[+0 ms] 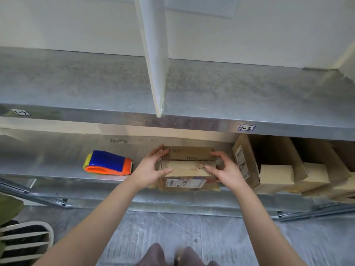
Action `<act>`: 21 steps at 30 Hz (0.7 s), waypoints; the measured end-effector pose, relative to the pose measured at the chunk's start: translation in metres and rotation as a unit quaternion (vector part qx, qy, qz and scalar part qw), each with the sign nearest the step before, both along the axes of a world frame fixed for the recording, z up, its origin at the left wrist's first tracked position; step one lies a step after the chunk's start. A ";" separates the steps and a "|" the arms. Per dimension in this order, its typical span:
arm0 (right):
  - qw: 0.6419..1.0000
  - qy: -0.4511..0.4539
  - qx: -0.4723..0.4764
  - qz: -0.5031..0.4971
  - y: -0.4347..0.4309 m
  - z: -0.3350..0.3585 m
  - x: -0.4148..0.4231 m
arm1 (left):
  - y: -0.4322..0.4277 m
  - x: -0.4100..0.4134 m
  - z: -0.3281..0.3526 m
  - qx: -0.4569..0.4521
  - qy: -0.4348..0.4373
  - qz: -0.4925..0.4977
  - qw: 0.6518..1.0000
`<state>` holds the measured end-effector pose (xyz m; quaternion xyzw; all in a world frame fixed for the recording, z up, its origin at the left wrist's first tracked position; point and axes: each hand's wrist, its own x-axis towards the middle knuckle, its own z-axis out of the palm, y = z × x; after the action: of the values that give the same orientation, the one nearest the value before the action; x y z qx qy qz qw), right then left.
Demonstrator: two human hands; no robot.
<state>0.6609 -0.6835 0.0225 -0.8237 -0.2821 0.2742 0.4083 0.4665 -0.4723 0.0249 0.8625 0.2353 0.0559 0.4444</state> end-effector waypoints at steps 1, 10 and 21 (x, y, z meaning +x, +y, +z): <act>1.000 0.000 -0.001 -0.003 0.003 -0.005 -0.004 | 0.001 0.000 -0.004 0.009 0.005 0.017 1.000; 0.995 0.081 0.053 -0.034 0.035 -0.011 -0.004 | 0.020 0.021 -0.013 -0.022 -0.013 0.063 0.998; 0.983 -0.170 0.000 -0.061 0.029 -0.007 -0.018 | 0.015 0.023 0.001 0.248 0.111 -0.004 0.962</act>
<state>0.6432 -0.6545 0.0157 -0.8741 -0.2963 0.1044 0.3704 0.4896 -0.4575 0.0264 0.9474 0.2585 0.0150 0.1880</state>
